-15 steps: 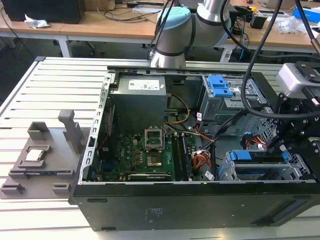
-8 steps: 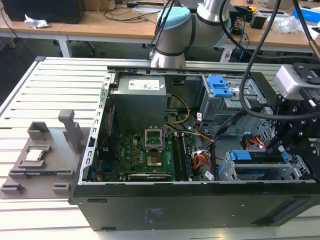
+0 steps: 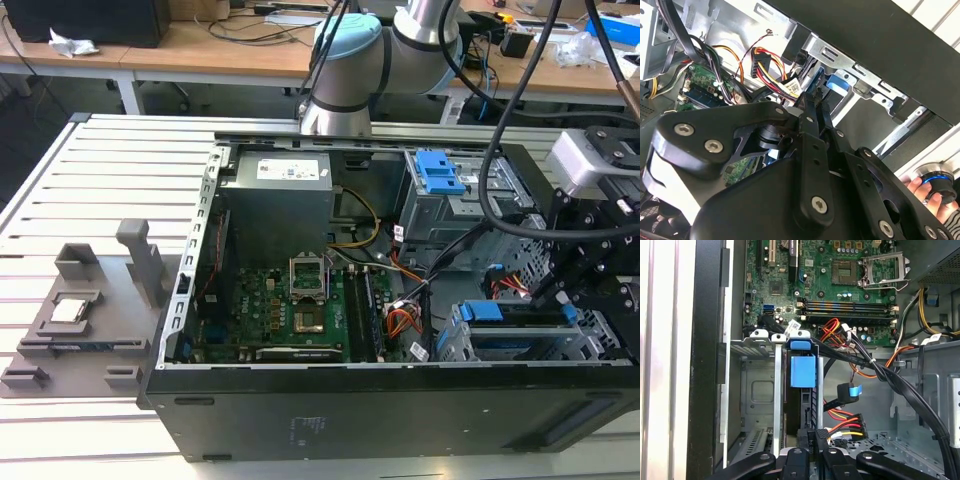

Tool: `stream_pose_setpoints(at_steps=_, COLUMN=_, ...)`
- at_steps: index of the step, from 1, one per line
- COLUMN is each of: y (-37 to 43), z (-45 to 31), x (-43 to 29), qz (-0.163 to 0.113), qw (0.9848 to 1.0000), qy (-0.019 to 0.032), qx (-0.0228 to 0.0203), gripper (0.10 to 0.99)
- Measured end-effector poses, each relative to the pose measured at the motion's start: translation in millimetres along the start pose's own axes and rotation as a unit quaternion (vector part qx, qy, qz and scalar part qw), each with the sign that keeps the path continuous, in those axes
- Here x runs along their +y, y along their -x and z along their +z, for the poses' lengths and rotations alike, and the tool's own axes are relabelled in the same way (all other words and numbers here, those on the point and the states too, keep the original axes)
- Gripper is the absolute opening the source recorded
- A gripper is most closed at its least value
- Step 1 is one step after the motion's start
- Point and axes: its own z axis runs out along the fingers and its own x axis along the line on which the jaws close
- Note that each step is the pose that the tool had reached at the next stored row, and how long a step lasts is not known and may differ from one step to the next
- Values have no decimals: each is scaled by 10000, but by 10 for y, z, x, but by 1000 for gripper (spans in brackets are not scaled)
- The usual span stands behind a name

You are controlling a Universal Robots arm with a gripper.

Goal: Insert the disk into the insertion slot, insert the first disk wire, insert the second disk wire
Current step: 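Insert the first disk wire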

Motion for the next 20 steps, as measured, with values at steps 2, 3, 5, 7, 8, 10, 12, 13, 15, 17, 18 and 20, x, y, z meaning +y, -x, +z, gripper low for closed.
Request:
stream_pose_setpoints(at_steps=2, y=0, z=4, x=0, qz=0, qw=10000, qy=0, qx=-1, gripper=173)
stream_pose_setpoints(at_steps=3, y=0, z=4, x=0, qz=1, qw=10000, qy=0, qx=0, gripper=173)
stream_pose_setpoints(at_steps=5, y=0, z=6, x=-1, qz=14, qw=10000, qy=-1, qx=-1, gripper=173)
stream_pose_setpoints(at_steps=7, y=-1, z=9, x=-1, qz=50, qw=10000, qy=-2, qx=-4, gripper=173)
stream_pose_setpoints(at_steps=8, y=0, z=9, x=-1, qz=75, qw=10000, qy=-4, qx=-7, gripper=173)
stream_pose_setpoints(at_steps=10, y=0, z=9, x=-1, qz=78, qw=10000, qy=-4, qx=-7, gripper=173)
stream_pose_setpoints(at_steps=12, y=0, z=6, x=-1, qz=77, qw=10000, qy=-4, qx=-8, gripper=173)
stream_pose_setpoints(at_steps=13, y=0, z=-1, x=0, qz=77, qw=10000, qy=-4, qx=-11, gripper=173)
stream_pose_setpoints(at_steps=15, y=1, z=-12, x=1, qz=77, qw=10000, qy=-4, qx=-11, gripper=173)
stream_pose_setpoints(at_steps=17, y=2, z=-41, x=3, qz=77, qw=10000, qy=-4, qx=-9, gripper=173)
stream_pose_setpoints(at_steps=18, y=3, z=-43, x=3, qz=78, qw=10000, qy=-4, qx=-8, gripper=173)
stream_pose_setpoints(at_steps=20, y=2, z=-41, x=3, qz=77, qw=10000, qy=-4, qx=-6, gripper=173)
